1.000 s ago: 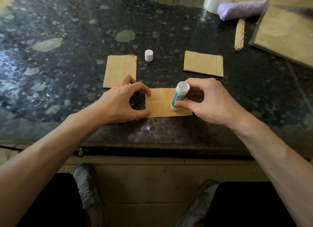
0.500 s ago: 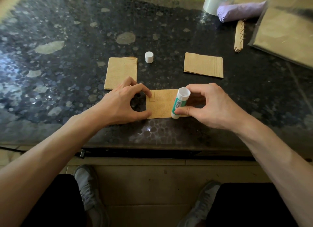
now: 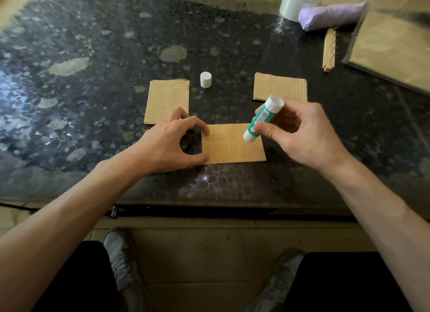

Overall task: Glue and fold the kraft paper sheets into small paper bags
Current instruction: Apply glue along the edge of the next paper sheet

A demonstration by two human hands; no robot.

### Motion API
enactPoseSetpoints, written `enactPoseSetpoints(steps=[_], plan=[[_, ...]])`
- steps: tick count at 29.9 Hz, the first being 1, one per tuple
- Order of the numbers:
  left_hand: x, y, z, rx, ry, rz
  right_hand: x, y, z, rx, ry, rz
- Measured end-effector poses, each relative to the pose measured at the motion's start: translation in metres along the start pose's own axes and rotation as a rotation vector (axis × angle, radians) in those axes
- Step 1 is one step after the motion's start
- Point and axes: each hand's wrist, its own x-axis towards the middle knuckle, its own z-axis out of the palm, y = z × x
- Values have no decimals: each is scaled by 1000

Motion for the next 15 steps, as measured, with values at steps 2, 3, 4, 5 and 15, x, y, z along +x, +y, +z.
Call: enactPoseSetpoints(steps=[2, 3, 4, 5, 15], plan=[[0, 1, -1, 2, -5, -1, 2, 3, 6, -55, 4, -27], [0, 1, -1, 1, -6, -1, 3, 4, 9, -70, -4, -38], [0, 1, -1, -1, -6, 1, 3, 5, 12, -81, -15, -43], [0, 1, -1, -1, -4, 3, 3, 5, 14, -98, -28, -46], [-2, 1, 0, -5, 13, 8, 8, 2, 18, -267, 74, -22]])
